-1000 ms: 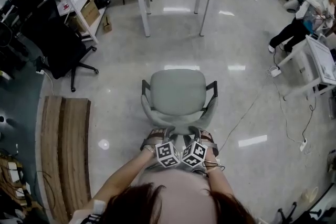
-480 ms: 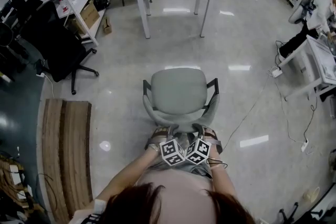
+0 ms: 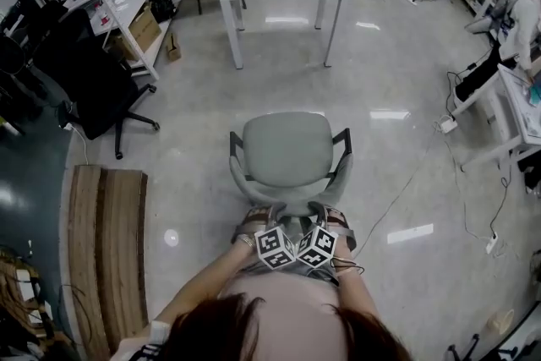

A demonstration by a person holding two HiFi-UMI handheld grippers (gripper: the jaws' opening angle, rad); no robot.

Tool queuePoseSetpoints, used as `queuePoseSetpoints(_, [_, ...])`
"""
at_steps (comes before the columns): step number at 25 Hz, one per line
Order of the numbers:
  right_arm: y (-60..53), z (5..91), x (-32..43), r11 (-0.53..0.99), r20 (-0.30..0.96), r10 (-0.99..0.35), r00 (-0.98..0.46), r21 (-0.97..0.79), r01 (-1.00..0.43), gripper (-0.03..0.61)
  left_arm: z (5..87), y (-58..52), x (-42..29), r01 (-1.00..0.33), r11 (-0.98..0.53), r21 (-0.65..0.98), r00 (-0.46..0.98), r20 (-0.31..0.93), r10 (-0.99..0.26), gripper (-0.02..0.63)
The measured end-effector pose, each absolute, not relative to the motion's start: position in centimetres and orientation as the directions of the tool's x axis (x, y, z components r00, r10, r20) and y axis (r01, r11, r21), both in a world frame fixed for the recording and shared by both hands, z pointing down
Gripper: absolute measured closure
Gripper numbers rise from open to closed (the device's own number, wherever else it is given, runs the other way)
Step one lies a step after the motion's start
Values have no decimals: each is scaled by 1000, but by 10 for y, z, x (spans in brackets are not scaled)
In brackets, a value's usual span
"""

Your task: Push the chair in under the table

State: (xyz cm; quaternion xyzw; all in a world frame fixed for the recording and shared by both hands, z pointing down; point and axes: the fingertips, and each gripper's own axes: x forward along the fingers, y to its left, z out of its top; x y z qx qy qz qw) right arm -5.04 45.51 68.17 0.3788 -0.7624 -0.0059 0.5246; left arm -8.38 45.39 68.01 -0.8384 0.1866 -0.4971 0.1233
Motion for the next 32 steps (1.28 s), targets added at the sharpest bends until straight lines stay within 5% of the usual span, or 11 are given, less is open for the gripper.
queuePoseSetpoints(32, [362, 685, -25, 745, 824, -536, -186, 357, -563, 400, 683, 360, -58, -206, -923, -325, 449, 807, -385, 466])
